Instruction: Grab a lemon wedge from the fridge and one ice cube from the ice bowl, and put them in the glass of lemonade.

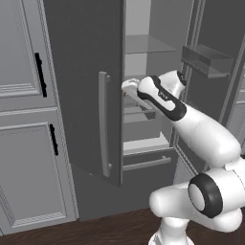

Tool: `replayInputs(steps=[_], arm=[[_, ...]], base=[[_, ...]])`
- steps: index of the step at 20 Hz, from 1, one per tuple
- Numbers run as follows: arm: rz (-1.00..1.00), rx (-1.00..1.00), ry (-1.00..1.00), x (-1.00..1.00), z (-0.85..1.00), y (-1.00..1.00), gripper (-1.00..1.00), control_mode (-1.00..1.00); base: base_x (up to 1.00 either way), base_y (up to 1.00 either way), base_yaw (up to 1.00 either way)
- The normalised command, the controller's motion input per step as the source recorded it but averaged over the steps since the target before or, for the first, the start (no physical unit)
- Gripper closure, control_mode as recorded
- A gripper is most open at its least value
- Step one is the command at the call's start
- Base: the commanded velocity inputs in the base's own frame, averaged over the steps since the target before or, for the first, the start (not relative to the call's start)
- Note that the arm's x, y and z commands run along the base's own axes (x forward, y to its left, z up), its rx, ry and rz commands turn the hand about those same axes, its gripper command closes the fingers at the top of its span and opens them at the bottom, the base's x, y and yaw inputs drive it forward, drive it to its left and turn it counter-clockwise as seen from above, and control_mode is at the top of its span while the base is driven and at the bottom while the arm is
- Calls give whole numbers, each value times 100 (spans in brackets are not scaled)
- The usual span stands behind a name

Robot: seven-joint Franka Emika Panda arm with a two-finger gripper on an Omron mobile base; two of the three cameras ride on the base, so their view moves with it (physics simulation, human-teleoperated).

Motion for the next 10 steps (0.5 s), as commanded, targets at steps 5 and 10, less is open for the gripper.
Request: replayInputs(steps=[5, 10], arm=[[5, 19, -12, -18, -9, 13, -100, -100], [2, 26, -3, -4, 2, -44, -100, -100]], base=[[0, 0, 0], [0, 0, 0]])
